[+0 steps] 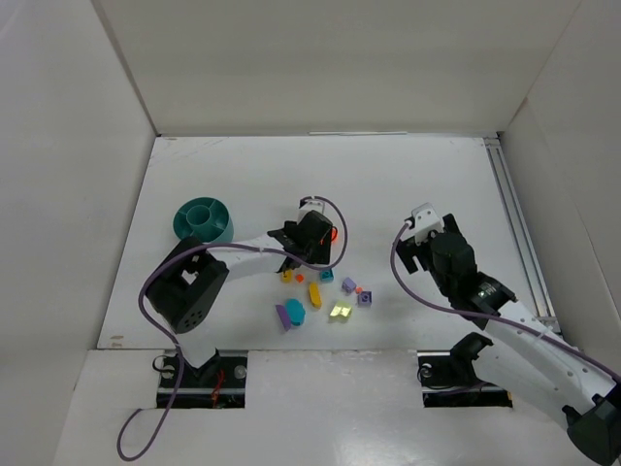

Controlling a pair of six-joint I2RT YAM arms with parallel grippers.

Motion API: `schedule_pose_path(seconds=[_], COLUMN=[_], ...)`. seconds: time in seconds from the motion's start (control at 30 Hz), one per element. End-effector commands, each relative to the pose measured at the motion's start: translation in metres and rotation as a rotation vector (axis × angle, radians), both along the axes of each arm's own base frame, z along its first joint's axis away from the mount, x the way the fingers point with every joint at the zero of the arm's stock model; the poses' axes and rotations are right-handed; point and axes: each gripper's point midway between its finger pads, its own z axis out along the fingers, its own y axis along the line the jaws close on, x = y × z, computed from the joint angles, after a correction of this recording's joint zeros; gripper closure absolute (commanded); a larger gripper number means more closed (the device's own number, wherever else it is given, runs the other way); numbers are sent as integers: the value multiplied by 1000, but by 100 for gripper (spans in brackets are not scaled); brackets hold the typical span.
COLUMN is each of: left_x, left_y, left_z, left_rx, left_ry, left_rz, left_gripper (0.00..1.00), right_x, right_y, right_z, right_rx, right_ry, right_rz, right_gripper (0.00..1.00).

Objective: Sort the legos into containers by color

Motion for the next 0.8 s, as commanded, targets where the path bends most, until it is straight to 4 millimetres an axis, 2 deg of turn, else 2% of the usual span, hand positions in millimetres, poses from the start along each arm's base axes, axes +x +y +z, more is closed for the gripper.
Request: schedule_pose_path(seconds=[0.0, 0.1, 0.13, 0.17, 0.23, 0.27, 0.37, 0.47, 0.53, 0.6, 0.63, 0.77], left_x=[14, 14, 14, 14, 15, 13, 14, 12, 13, 15, 15, 25], left_y=[-9, -9, -9, -9, -8, -6, -7, -5, -4, 8, 18, 65], left_z=[15, 15, 15, 15, 16, 17, 21, 34, 53, 69, 85, 126], left_rx=[-26, -26, -26, -32, -27, -29, -37, -63, -88, -79, -93, -112], left_ry=[-38, -38, -38, -36, -41, -44, -51, -67, -102, -146, -169, -250], left_rz=[0, 0, 0, 7, 12, 12, 12, 20, 28, 75, 107, 256], left_gripper=[35, 46, 46, 54, 61, 68, 75, 76, 77, 77, 77, 77], right_x=[4, 4, 4, 4, 4, 3, 3, 2, 2, 2, 3, 2], right_y=[1, 1, 1, 1, 1, 0, -1, -2, -2, -2, -3, -4], right_z=[10, 10, 10, 10, 10, 8, 9, 7, 7, 7, 7, 3], right_rx=[24, 32, 32, 32, 32, 27, 24, 27, 27, 27, 24, 19], right_ry=[-40, -39, -39, -39, -39, -32, -34, -25, -25, -25, -28, -20], right_rz=[-15, -18, -18, -18, -18, -18, -27, -30, -30, -30, -39, -39], right_gripper=[4, 4, 4, 4, 4, 4, 4, 4, 4, 4, 4, 4])
